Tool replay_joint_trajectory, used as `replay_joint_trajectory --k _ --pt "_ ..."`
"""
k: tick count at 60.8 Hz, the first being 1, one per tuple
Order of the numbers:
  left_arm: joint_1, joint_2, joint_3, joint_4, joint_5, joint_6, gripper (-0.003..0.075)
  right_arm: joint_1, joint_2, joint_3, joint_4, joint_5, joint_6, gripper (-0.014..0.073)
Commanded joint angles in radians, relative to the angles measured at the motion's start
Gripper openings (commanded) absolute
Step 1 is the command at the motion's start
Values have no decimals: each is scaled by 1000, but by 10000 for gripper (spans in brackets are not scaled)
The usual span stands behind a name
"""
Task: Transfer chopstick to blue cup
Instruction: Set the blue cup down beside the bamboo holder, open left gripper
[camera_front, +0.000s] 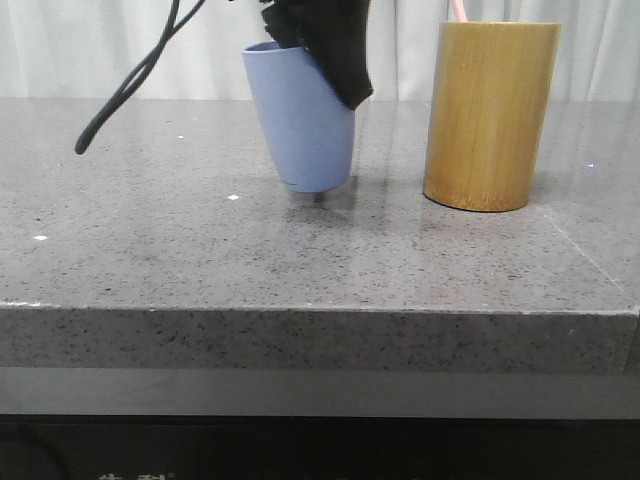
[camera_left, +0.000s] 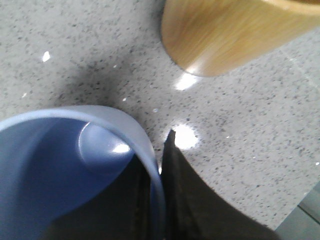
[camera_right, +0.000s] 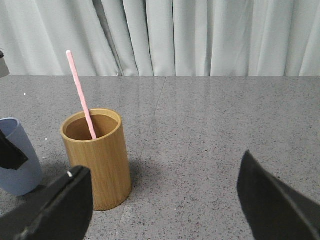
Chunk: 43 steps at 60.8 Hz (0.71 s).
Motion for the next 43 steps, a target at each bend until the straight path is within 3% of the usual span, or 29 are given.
replay_joint_trajectory --k 1,23,43 --pt "-8 -54 -33 1 -28 1 -19 -6 14 -34 4 -70 -7 604" --pt "-8 -54 -33 9 -28 -1 -3 -6 14 -34 4 -70 -7 604" --pt "-8 -54 -33 9 -30 -1 203 -6 14 -34 4 -71 -7 604"
